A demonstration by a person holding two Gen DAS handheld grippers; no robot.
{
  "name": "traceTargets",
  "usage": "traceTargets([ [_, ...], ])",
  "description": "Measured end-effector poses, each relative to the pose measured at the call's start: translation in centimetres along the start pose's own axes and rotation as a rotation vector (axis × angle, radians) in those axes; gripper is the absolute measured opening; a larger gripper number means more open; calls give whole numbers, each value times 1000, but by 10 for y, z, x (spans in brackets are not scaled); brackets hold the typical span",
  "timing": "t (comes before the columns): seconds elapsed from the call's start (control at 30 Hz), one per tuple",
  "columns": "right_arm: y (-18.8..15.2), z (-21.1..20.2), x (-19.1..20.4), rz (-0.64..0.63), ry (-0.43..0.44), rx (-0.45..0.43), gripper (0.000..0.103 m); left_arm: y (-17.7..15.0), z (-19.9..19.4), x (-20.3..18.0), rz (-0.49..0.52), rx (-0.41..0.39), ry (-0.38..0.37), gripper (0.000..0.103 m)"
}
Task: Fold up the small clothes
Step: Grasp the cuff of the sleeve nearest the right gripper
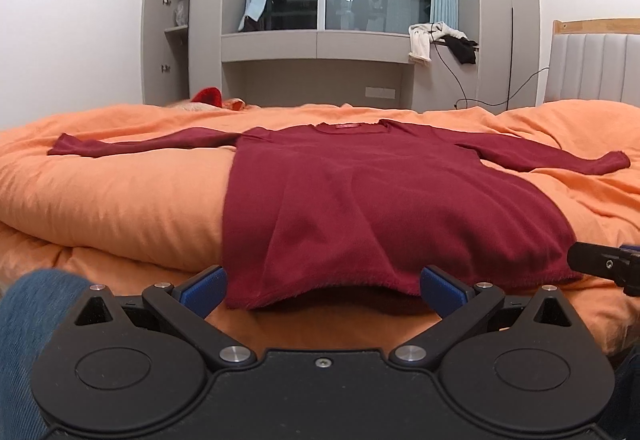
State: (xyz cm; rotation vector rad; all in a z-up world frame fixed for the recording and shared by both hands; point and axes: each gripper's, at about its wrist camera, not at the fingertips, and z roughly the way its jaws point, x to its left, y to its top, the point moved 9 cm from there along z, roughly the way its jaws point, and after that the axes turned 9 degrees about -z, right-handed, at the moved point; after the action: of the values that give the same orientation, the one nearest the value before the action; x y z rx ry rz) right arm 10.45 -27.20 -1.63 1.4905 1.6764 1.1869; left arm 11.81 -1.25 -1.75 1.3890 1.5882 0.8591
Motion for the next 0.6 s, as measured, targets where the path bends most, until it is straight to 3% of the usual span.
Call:
traceTargets([
  [0.3, 40, 27, -63, 68, -16, 17, 103, 46, 45, -23, 1, 25, 2, 102],
  [0.6, 86, 61, -146, 108, -161, -23, 103, 84, 107, -59, 50, 51, -23, 102],
])
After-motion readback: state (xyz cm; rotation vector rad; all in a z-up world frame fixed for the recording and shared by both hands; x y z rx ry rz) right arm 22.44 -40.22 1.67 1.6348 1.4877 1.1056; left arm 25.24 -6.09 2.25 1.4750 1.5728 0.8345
